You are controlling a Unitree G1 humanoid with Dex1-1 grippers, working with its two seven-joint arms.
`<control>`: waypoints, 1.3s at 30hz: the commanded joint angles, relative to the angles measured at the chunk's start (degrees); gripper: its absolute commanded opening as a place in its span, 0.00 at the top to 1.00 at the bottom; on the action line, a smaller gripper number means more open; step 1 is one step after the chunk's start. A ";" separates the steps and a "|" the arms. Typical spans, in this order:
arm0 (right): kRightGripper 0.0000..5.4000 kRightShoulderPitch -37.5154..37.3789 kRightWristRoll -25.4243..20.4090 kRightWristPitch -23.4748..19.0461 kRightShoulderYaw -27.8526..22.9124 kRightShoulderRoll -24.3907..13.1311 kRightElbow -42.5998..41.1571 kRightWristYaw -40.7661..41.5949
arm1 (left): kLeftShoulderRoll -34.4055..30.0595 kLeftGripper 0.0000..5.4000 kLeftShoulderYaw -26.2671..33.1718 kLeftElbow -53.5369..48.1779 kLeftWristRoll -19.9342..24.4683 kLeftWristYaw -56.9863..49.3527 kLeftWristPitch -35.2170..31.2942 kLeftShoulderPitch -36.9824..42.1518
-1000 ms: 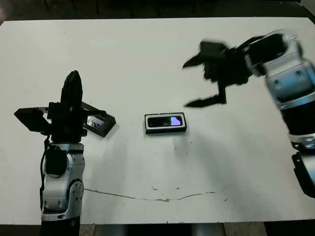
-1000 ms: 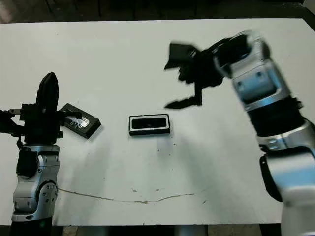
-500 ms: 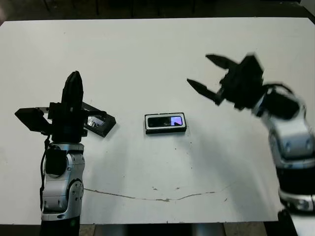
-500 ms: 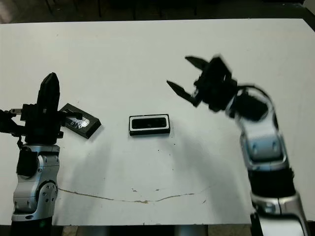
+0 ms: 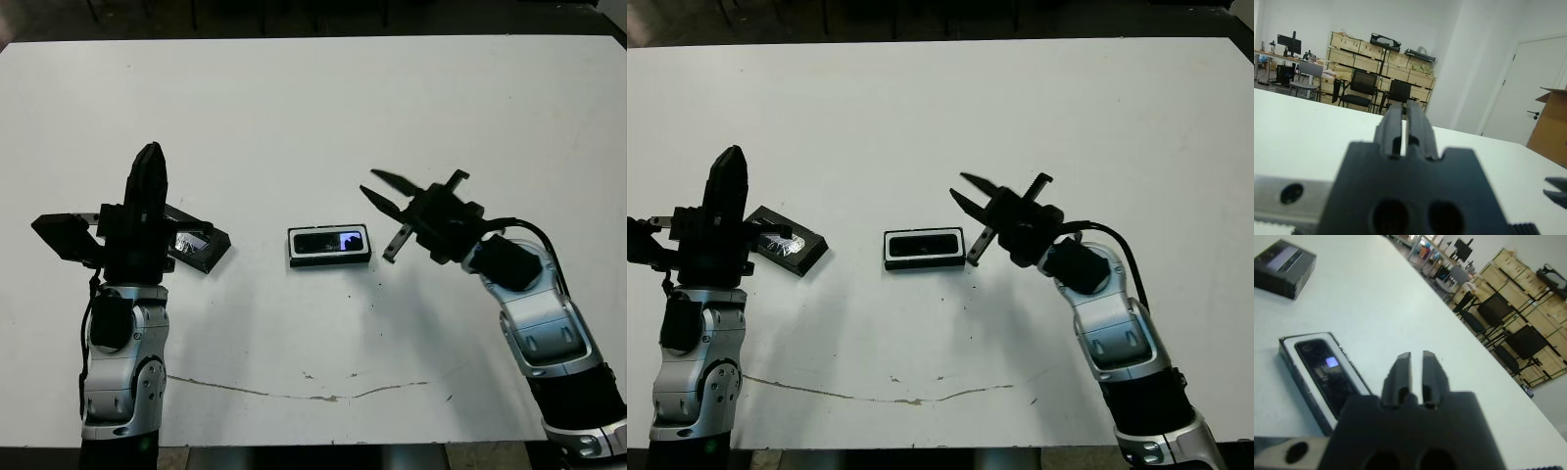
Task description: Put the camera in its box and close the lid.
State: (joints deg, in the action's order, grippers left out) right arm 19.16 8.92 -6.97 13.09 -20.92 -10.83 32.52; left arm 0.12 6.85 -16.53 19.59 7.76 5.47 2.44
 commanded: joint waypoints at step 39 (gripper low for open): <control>1.00 -6.84 -6.79 -5.07 -5.22 4.01 -1.56 -5.63 | -3.49 1.00 0.72 -1.17 -3.18 -0.13 -1.42 1.68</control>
State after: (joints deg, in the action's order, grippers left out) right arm 12.92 3.99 -10.89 10.05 -17.98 -11.60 28.01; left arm -1.67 7.06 -17.52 17.70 7.58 4.66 3.43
